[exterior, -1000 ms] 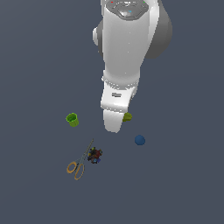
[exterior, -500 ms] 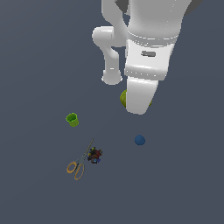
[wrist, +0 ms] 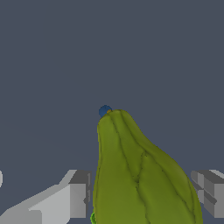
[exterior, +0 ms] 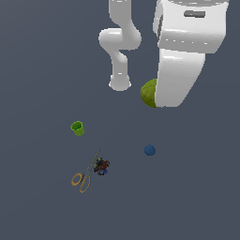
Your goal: Pick up a designated object from a clutter of objects.
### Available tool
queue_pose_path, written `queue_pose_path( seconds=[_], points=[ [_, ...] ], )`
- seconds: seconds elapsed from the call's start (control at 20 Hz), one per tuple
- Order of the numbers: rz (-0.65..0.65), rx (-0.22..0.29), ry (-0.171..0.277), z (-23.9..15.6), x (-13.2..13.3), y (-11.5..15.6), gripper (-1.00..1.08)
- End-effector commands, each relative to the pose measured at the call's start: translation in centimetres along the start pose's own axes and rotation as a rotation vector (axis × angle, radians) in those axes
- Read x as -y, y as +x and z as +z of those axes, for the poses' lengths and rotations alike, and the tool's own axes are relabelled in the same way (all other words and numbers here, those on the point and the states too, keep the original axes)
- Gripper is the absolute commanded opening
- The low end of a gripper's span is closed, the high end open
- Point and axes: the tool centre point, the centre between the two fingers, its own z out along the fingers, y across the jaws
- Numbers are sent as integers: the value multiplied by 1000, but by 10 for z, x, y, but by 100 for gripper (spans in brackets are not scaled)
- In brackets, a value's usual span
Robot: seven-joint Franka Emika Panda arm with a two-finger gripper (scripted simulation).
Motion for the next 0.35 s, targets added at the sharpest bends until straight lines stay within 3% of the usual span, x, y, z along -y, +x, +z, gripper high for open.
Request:
queue_pose_path(
  seconds=[0.0, 0.3],
  points=[
    [1, -1, -1, -7, -1, 3, -100],
    [1, -1, -1, -12, -2, 6, -100]
  ],
)
